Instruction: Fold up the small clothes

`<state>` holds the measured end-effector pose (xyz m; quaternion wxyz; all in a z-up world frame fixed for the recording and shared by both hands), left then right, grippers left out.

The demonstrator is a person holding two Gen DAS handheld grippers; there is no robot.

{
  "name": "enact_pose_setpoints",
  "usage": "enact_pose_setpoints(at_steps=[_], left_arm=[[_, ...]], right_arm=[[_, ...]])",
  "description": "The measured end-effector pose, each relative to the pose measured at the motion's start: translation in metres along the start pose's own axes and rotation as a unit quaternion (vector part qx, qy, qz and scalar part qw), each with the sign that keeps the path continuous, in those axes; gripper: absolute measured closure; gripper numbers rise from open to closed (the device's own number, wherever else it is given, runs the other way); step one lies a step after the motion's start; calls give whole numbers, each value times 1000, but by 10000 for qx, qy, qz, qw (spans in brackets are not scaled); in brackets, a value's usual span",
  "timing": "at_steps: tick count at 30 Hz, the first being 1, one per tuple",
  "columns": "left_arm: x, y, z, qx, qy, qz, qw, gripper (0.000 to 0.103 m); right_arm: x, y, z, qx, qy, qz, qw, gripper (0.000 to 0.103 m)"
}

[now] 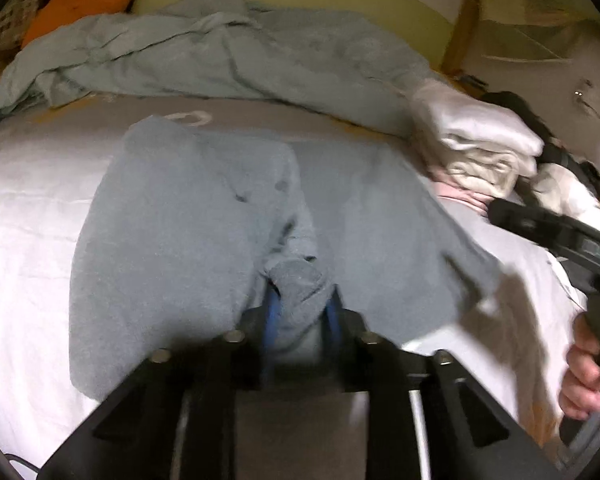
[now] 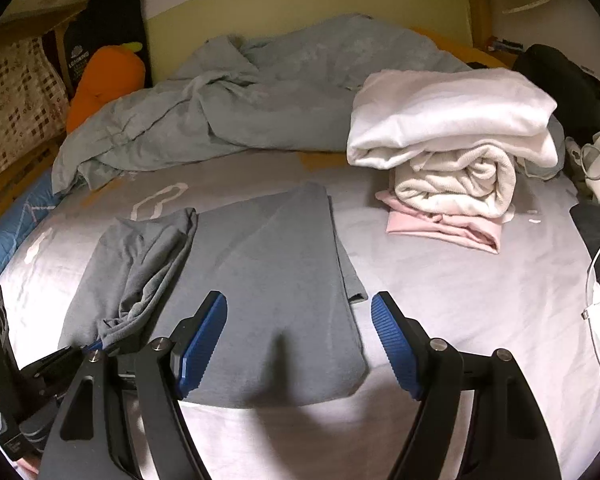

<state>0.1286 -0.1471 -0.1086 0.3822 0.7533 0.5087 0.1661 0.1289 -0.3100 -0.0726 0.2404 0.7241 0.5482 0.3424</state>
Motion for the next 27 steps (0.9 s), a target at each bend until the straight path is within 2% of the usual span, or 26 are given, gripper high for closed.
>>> enact_pose_setpoints(at_steps=[2,4,5,7,8,10,11,13,15,16,18,20,22,23,24,27], left_arm=[[-10,-2,-20,-150,-266,-39,9995,43],[-15,-7,-43,-389,-453,-115,9981,42],[-11,-7,-55,-536,-375,-167,9977,42],[9,-5,-71,-631,73,-290,9976,42],[26,-1,-75,-632,389,-377,9965,42],[61,3,-75,-469,1075,-518,9918,45],[77,4,-71,-355,1243,-599,9898,50],[102,3,-55,-162,1164,-848,9894,54],[121,-15,-33,478,1301,-1005,9852,54],[126,-25,-26,671,1265,-1106,9835,54],[126,-30,-28,561,1259,-1112,9842,53],[124,-34,-30,575,1507,-814,9835,52],[123,-36,-30,403,1552,-776,9840,51],[125,-39,-33,279,1494,-824,9849,51],[126,-39,-34,175,1366,-945,9860,51],[131,-43,-38,89,1070,-1195,9870,51]], right_arm=[[0,-1,1,21,-2,7,10000,27],[4,-2,0,6,49,0,10000,27],[5,-2,0,9,87,-10,10000,27],[13,-7,2,77,288,-83,9995,31],[21,-12,3,165,478,-155,9986,44],[38,-20,5,349,815,-266,9957,59],[48,-23,6,430,1008,-300,9935,63],[77,-28,6,605,1495,-440,9859,66],[108,-33,10,778,1806,-722,9778,67],[121,-36,15,897,1840,-804,9755,67],[142,-47,32,1279,1799,-836,9718,67],[150,-56,50,1566,1603,-758,9716,67],[152,-61,65,1572,1398,-746,9748,67],[153,-62,67,1534,1355,-798,9756,71],[152,-63,68,1477,1330,-829,9766,93],[137,-54,66,1181,1088,-581,9853,98]])
Point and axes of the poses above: each gripper's, at about its wrist camera, not at the fingertips, and z roughly the way its jaws point, x to its left, y to its top, the point moved 10 cm from there along z, roughly the way its jaws point, and after that the axes turned 10 degrees about z, right-handed, at the moved point
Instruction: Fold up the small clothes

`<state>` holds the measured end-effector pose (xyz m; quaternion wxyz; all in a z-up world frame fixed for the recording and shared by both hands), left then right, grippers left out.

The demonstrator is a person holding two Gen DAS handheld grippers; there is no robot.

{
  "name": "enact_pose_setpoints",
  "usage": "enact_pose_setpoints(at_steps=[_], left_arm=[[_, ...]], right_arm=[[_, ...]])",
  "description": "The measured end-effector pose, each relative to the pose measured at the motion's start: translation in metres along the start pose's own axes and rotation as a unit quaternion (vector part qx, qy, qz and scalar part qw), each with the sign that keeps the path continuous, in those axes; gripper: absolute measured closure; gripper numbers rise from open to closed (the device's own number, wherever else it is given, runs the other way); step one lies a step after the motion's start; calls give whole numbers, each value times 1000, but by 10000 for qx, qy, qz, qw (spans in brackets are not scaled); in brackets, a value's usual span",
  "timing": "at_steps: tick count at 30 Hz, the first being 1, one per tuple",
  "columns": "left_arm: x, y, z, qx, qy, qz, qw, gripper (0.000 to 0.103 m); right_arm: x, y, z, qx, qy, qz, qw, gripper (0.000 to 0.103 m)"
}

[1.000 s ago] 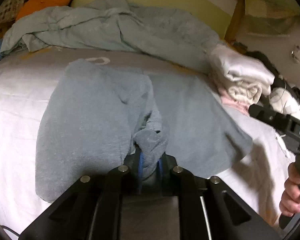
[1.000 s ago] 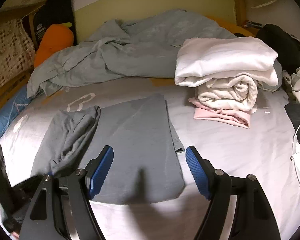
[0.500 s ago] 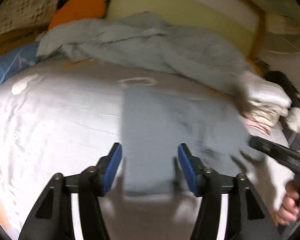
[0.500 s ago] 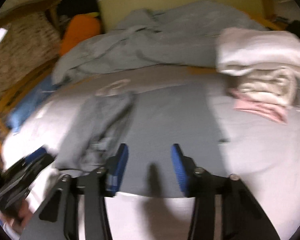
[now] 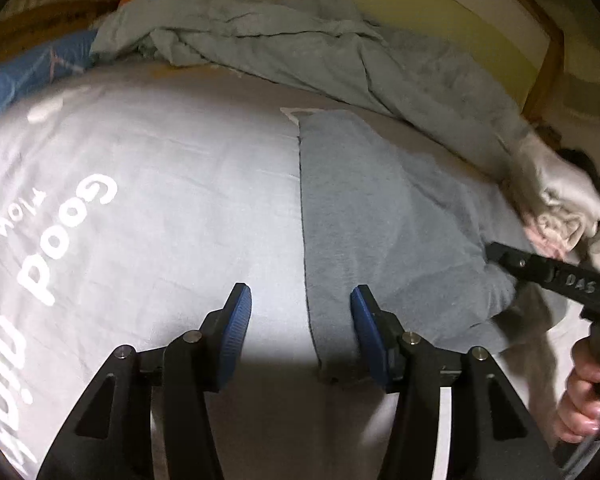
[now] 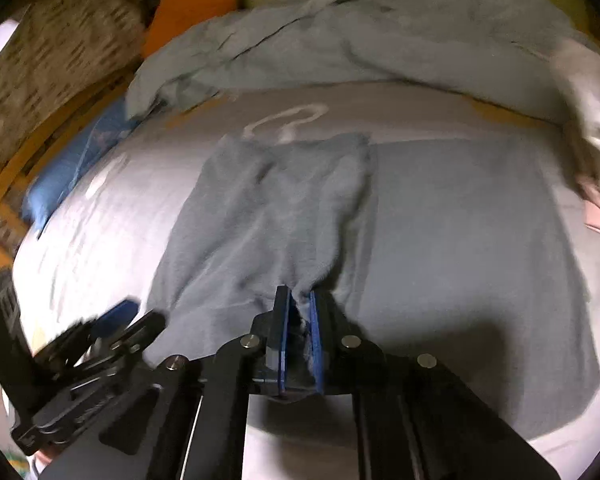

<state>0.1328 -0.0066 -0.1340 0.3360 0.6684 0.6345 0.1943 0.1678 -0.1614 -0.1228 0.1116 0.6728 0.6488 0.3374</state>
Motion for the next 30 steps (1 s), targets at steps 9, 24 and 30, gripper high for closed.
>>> enact_pose_setpoints(at_steps=[9,24,30], left_arm=[[-2,-1,-2,-46,5,61,10000,50],[-7,0,-4,-130,-187,21,9997,38],[-8,0,-4,-131,-266,12,9996,35]], right_arm=[[-52,-4,-16,-118,-256,452,9986,102],[2,56,44,278,-192,390,9987,98],[-12,56,46,51,-494,422,9979,98]])
Point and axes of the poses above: each gripper's, at about its wrist camera, not at the fingertips, and z roughly the way its jaws point, x to its left, y to its top, the point moved 10 cm from there along z, roughly the way its jaws point, and after that the axes turned 10 degrees about z, right-handed, at the moved point
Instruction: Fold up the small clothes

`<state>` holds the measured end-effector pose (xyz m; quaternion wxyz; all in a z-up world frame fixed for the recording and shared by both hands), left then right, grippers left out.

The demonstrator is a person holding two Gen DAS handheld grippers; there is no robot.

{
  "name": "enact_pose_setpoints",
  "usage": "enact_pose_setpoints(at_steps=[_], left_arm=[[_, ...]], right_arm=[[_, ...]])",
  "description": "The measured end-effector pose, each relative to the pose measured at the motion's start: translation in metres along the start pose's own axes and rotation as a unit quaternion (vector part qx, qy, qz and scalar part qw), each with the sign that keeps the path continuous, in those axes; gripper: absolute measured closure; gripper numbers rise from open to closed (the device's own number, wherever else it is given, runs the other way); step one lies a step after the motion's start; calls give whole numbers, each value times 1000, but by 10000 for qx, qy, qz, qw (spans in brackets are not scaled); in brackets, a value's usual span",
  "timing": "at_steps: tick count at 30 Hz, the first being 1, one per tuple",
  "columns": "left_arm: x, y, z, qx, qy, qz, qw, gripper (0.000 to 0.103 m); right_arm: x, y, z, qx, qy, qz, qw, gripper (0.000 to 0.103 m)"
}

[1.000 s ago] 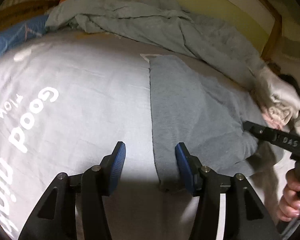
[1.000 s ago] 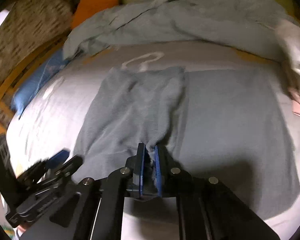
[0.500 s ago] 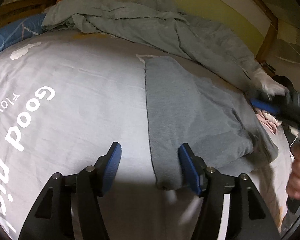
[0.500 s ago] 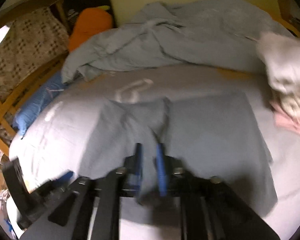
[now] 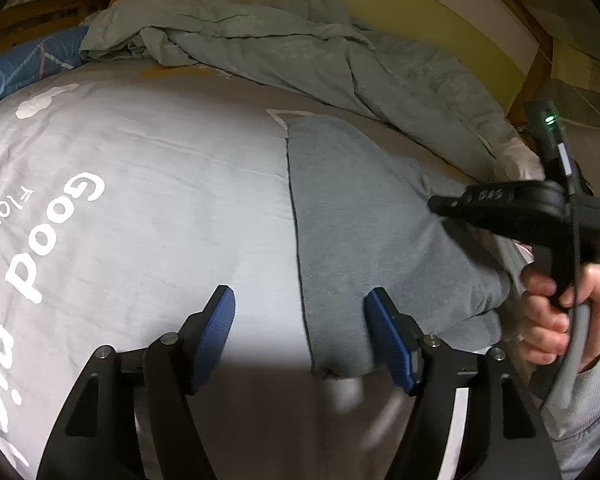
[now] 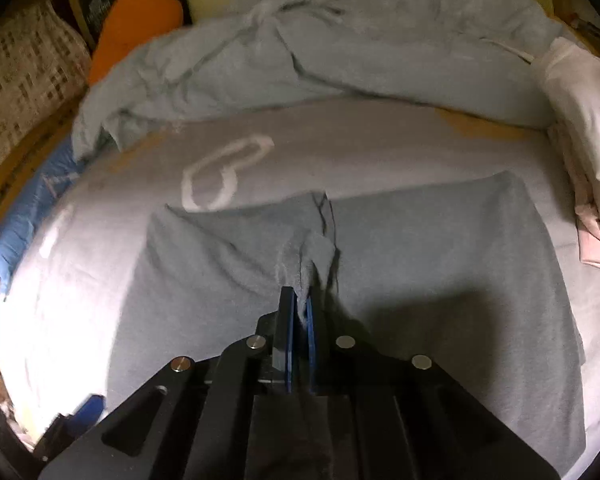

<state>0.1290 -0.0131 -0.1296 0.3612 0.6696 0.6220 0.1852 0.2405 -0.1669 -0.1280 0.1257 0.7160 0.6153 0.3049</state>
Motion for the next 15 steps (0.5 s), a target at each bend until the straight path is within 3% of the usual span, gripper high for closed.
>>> enact_pose_setpoints(at_steps=[3,6,7,11,15], left_arm=[[-1,0,0,3,15,18,10000,35],[-1,0,-1,-7,-13,13,10000,34],[-1,0,-1,-11,-15,5,10000,33],[-2,0,0,-18,-13,3,10000,32],[-5,-1,-1,-28,-103,38,9999,26]], right_arm=[[-1,-2,11,66,-39,-79,9999,97],[-5,2,-2,-64,66,50,9999,73],[-9,3,-21,-310,200,139,9992,70],[-5,-13,-48,-301,597,22,9978,70],[5,-56,-59,27,473,-723,9963,70]])
Point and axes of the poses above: each gripper's, at about its wrist camera, not at the fingertips, and z roughly the way its jaws point, x to its left, y to its top, the point moved 10 cm from there along z, roughly the way its jaws point, and after that the axes turned 10 degrees about z, right-handed, at the moved point
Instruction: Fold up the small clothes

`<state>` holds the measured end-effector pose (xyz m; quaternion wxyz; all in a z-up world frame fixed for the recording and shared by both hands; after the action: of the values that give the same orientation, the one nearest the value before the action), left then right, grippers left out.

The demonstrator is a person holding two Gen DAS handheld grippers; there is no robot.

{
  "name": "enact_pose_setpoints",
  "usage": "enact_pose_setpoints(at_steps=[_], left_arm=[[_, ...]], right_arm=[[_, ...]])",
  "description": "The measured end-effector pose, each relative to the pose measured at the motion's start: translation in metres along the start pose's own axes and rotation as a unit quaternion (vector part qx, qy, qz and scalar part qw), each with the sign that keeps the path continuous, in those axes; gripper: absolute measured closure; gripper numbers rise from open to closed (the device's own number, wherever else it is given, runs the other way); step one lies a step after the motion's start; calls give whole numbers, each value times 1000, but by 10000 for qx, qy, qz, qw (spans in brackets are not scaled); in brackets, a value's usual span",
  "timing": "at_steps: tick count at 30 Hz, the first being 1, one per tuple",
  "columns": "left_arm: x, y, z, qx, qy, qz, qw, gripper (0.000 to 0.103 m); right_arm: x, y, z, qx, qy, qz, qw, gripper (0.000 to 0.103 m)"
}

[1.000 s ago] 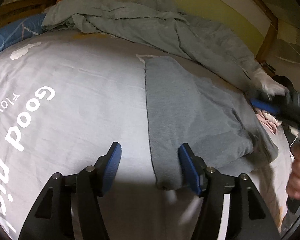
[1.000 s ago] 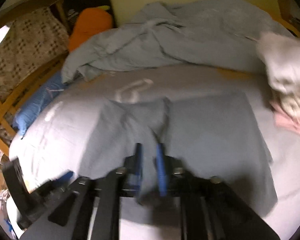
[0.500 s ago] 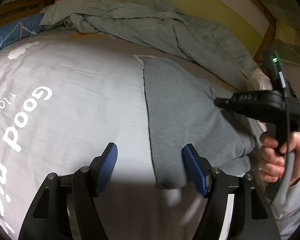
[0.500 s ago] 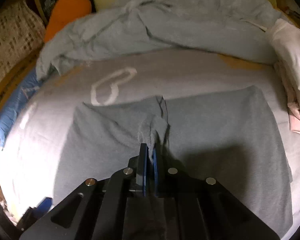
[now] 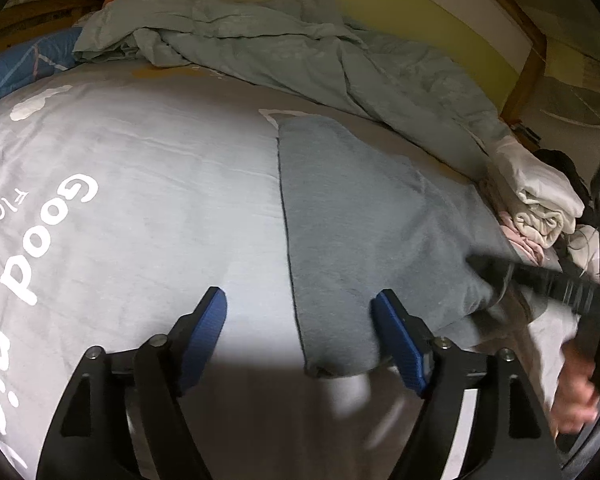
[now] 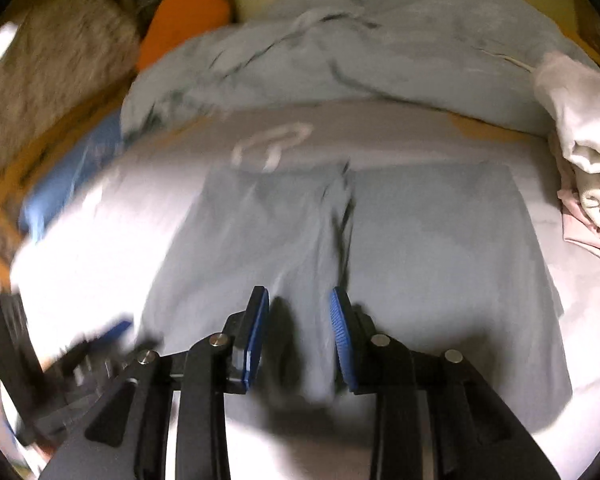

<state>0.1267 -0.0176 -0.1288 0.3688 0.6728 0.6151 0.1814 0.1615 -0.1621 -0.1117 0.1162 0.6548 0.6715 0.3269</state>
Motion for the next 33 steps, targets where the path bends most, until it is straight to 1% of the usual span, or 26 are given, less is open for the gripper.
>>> enact_pose_setpoints(at_steps=[2,3,4,7,9,10,12,13,14,15,16,17,18,19,20,21,22,24,26,27,28,30,31,32,33], left_arm=[[-1,0,0,-10,26,10,10000,26],[-2,0,0,-6,37,29,10000,25],[-2,-1,-1,-6,39,44,10000,25],[-3,0,-1,-6,12,66,10000,23],[-5,0,-1,-13,-49,106,9999,20],[-8,0,-1,-19,-136,157,9998,20],[-19,-1,-6,-31,-427,319,9986,19],[-28,0,-11,-78,-605,459,9971,20],[-40,4,-18,-205,-774,655,9946,20],[-48,9,-24,-360,-701,821,9935,20],[-54,15,-29,-486,-418,964,9933,20],[-57,19,-29,-503,-196,1022,9933,20],[-58,22,-26,-418,16,963,9945,20],[-59,25,-23,-353,67,800,9961,20],[-63,27,-21,-358,-107,647,9972,20],[-68,27,-18,-334,-273,608,9972,19],[-70,26,-11,-243,-244,624,9975,19],[-65,22,2,-96,136,646,9978,19],[-61,10,14,158,272,649,9974,19],[-62,5,15,201,271,673,9972,19],[-65,1,13,186,292,769,9964,19],[-69,-7,9,234,457,1185,9916,19],[-72,-10,9,241,578,1346,9889,19],[-74,-12,8,190,687,1447,9869,19],[-76,-13,6,134,739,1488,9860,19]], right_arm=[[1,-21,5,225,-285,-304,9989,68],[-3,-30,7,233,-468,-425,9977,63],[-5,-34,6,195,-490,-438,9976,58],[-15,-45,1,146,-378,-267,9988,58],[-18,-49,-3,113,-373,-274,9989,58],[-18,-50,-5,100,-387,-304,9987,58],[-19,-50,-11,57,-405,-323,9986,58],[-19,-51,-18,5,-363,-270,9990,58],[-19,-49,-25,-58,-311,-195,9993,58],[-23,-50,-36,-158,-263,-82,9995,56],[-30,-49,-47,-268,-229,54,9994,55],[-36,-47,-56,-373,-218,185,9989,55],[-45,-45,-64,-479,-227,333,9980,54],[-52,-44,-70,-539,-241,432,9973,54],[-59,-44,-74,-584,-258,525,9966,54],[-67,-45,-79,-619,-282,606,9958,53],[-74,-46,-81,-643,-341,651,9952,53],[-89,-47,-84,-718,-512,772,9931,53],[-99,-49,-84,-716,-522,971,9913,53],[-107,-53,-84,-700,-508,1135,9898,53],[-111,-55,-83,-706,-505,1238,9885,53],[-123,-59,-84,-718,-513,1430,9858,52],[-127,-62,-85,-711,-527,1501,9847,48],[-133,-65,-86,-710,-534,1607,9830,46],[-137,-65,-84,-718,-511,1696,9816,41]])
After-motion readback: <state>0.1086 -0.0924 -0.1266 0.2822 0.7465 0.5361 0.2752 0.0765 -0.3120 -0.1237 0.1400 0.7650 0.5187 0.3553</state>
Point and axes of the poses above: each gripper's, at about its wrist camera, not at the fingertips, and z roughly the way its jaws point, x to its left, y to its top, the point moved 10 cm from there along z, roughly the way its jaws point, and after that the axes turned 10 degrees about z, right-handed, at the moved point
